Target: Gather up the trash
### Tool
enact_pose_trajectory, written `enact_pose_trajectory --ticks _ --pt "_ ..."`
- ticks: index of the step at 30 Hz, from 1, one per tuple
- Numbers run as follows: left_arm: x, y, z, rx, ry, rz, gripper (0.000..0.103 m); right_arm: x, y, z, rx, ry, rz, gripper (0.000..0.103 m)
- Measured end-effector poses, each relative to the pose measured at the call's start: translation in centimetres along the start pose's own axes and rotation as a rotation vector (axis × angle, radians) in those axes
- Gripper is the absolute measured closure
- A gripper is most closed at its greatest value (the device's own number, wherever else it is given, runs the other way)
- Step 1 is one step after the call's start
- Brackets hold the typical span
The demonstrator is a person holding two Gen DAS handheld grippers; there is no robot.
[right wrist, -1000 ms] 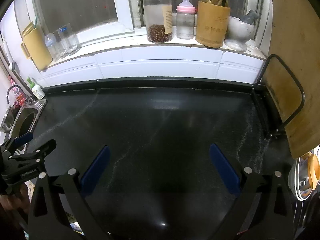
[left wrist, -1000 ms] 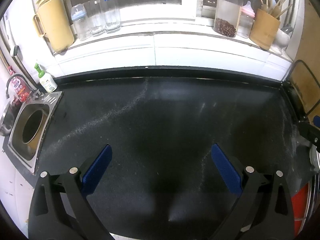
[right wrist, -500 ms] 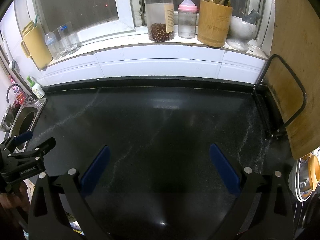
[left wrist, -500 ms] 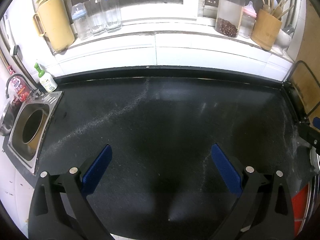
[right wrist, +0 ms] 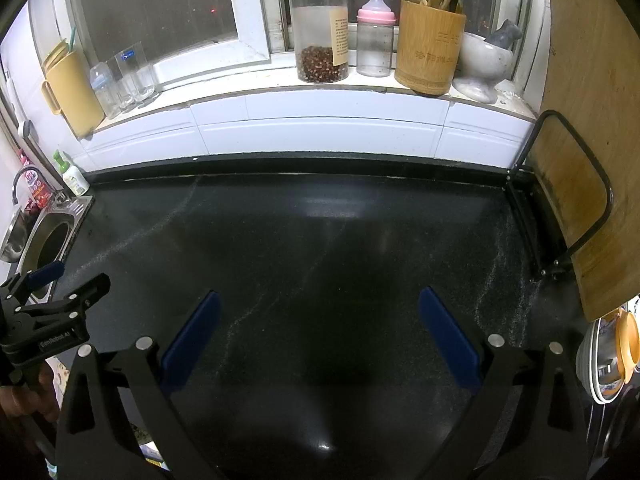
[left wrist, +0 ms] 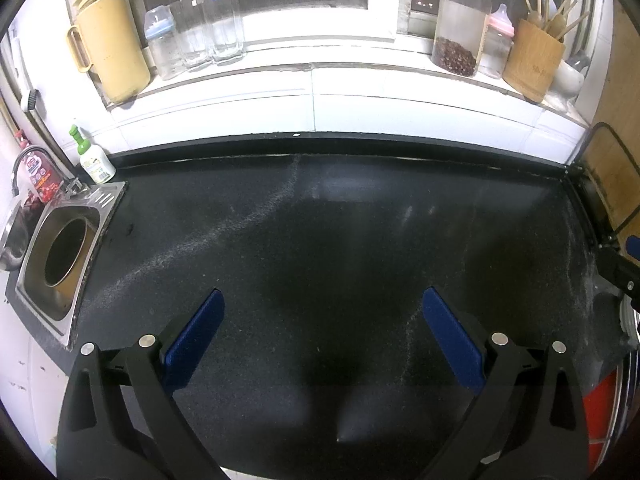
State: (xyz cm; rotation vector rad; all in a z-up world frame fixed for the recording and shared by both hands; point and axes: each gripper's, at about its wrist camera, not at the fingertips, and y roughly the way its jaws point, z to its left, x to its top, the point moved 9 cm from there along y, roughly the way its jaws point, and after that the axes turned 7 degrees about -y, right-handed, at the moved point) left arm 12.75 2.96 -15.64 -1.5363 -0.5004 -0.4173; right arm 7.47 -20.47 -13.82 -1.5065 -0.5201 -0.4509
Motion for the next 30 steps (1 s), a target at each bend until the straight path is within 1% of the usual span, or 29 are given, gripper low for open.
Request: enact_pose_trajectory --ticks 20,26,30 --pt "-0.39 0.17 -0.13 -0.009 -0.017 0.028 0.007 -0.15 -0.14 0.04 -0.004 0.000 -0.002 0.007" --pt "-0.12 -0.17 0.01 0.003 -0.017 0.000 0.007 -0.08 -0.01 -0.01 -0.002 -0.003 -0.001 0.007" --pt "-0.10 -0.22 0.05 0.009 -0.013 -0.003 0.007 -0.08 0.12 -0.06 -0.001 -0.003 0.002 0.007"
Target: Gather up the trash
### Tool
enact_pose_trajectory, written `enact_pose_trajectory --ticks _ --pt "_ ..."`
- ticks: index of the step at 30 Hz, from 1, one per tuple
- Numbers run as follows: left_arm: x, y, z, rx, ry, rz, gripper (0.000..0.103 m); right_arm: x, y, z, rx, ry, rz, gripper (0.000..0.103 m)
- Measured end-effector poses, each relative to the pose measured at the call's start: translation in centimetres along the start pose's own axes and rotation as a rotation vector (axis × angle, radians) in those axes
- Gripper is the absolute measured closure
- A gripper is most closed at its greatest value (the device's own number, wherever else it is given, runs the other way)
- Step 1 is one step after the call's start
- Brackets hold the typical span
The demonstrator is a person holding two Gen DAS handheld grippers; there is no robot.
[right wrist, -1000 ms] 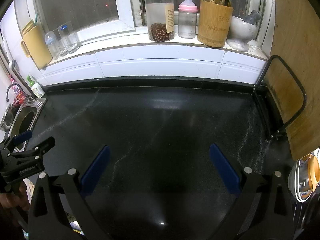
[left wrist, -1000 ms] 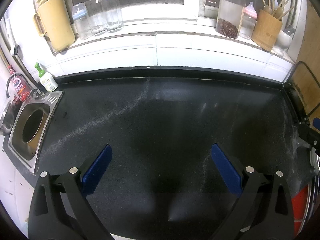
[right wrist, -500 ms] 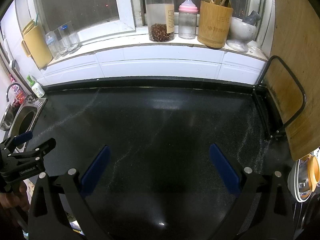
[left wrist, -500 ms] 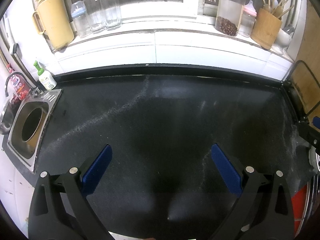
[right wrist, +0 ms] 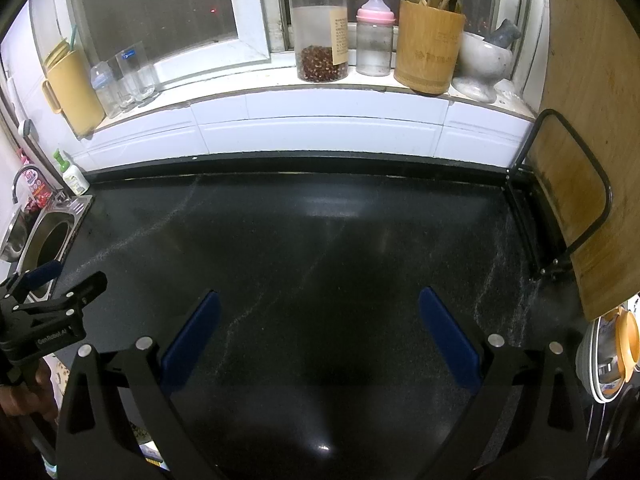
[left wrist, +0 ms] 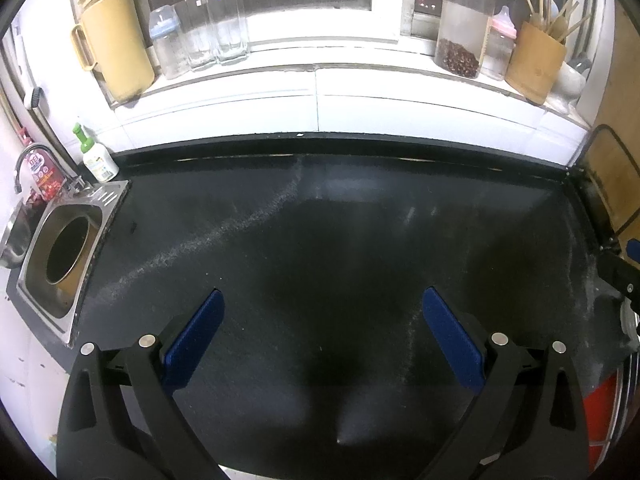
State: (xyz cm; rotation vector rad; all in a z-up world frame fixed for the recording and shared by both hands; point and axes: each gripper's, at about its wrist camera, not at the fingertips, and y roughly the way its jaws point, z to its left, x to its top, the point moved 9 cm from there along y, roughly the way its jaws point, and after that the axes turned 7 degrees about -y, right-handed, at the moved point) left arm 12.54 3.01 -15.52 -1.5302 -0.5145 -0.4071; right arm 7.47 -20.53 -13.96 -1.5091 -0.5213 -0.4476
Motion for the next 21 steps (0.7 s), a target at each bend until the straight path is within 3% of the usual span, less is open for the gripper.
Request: enact_pose_trajectory --ticks 8,12,17,21 --pt "-0.4 1.8 0.5 0.008 0.009 0.015 0.007 -0.9 1.3 -0.4 0.004 0.001 -0.002 0.007" --pt "-1.0 5.7 1.8 0.002 0.038 -0.007 0.007 -1.8 3.9 -2.3 0.017 0.011 -0.015 0.007" --pt "-1.6 12.5 7.2 0.064 0.039 0.000 0.007 -4.5 8.7 -9.1 -0.051 0.054 -0.031 0.007" --pt "-1.1 16.2 11.3 0.064 -0.001 0.000 0.007 -7.3 13.4 -15.3 -0.125 0.037 -0.011 0.007"
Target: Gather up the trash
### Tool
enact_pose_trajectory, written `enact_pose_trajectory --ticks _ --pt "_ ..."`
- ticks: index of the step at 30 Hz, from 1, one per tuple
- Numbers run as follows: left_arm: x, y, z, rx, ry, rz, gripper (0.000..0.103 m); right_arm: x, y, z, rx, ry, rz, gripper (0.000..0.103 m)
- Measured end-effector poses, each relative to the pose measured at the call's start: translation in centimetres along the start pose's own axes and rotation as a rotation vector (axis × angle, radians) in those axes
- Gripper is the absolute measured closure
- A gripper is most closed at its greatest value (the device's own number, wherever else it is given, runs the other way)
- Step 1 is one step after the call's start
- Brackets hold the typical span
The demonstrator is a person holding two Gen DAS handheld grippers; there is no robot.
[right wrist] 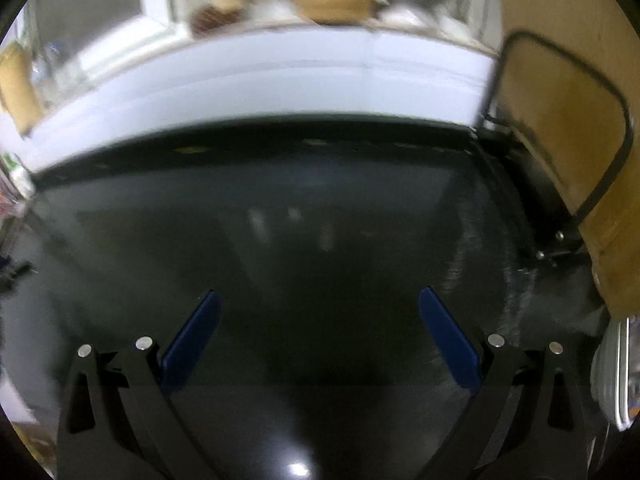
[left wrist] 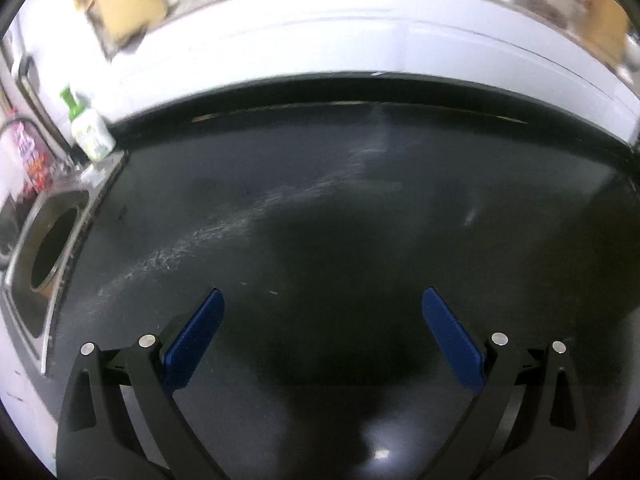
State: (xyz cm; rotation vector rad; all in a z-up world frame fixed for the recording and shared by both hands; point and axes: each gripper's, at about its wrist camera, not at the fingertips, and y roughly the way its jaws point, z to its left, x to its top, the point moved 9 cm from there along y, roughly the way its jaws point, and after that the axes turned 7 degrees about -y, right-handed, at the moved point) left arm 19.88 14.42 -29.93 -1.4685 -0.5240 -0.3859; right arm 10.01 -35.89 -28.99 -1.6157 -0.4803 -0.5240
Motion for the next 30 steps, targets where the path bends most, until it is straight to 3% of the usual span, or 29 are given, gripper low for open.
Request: enact_pose_trajectory --ticks 3,7,12,17,30 --pt "0.4 2.2 2.2 0.008 -0.036 -0.002 0.007 -2.0 3.2 -3.4 -0.021 0.039 0.036 0.007" --pt "0.7 3.8 3.4 0.016 -0.041 -0.013 0.007 -3.4 5.6 -5.1 -0.019 0.045 0.059 0.007" --pt "0.8 4.7 3.5 -0.008 -0.009 -0.047 0.007 -3.2 6.3 -4.6 0.003 0.056 0.024 0.007" --pt "0.7 5.2 3.7 -0.067 -0.039 -0.025 0.006 -2.9 6.5 -4.3 -0.003 0.066 0.020 0.006" --pt "0.7 5.2 3.6 -0.066 -0.041 -0.025 0.006 -2.9 6.6 -4.3 0.000 0.068 0.022 0.006"
